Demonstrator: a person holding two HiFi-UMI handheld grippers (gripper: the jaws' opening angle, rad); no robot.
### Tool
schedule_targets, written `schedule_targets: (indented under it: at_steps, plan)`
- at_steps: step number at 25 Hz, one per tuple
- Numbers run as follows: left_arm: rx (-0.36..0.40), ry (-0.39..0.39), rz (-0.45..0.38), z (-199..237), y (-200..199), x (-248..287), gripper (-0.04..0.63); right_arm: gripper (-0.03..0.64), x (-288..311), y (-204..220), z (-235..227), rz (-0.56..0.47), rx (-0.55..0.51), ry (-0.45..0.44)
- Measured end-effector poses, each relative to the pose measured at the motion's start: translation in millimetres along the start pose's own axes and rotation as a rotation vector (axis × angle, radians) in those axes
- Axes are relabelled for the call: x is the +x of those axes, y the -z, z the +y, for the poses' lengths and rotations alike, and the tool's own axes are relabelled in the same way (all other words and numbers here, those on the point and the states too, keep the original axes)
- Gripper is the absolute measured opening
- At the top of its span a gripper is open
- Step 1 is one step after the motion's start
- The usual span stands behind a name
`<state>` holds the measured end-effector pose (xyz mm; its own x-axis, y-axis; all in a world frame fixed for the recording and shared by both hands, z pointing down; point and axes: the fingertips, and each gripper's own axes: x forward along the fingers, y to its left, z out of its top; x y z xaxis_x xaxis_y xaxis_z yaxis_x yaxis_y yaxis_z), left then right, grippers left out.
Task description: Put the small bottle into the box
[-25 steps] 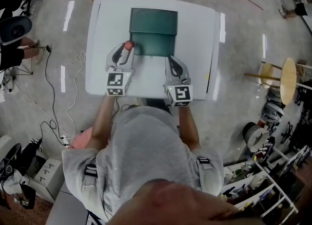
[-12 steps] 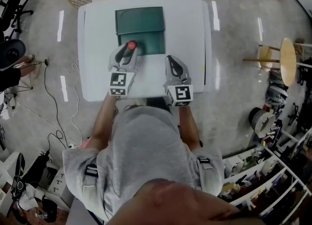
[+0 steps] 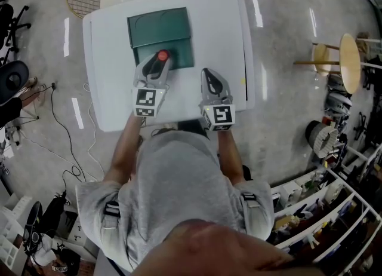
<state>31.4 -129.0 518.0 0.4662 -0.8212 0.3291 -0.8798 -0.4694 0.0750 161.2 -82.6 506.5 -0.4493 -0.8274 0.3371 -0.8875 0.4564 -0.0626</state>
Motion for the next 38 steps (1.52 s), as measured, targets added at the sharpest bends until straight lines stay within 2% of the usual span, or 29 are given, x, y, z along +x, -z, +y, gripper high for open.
schedule_targets:
  at_steps: [19, 38]
  plan:
    - [0.013, 0.092, 0.056, -27.3, 15.8, 65.8, 0.147, 0.003, 19.1, 7.9, -48.0, 0.032, 0.033, 0.038]
    - [-0.025, 0.127, 0.136, -12.4, 58.8, 119.0, 0.147, 0.003, 83.4, 38.1, -65.5, 0.106, 0.081, 0.011]
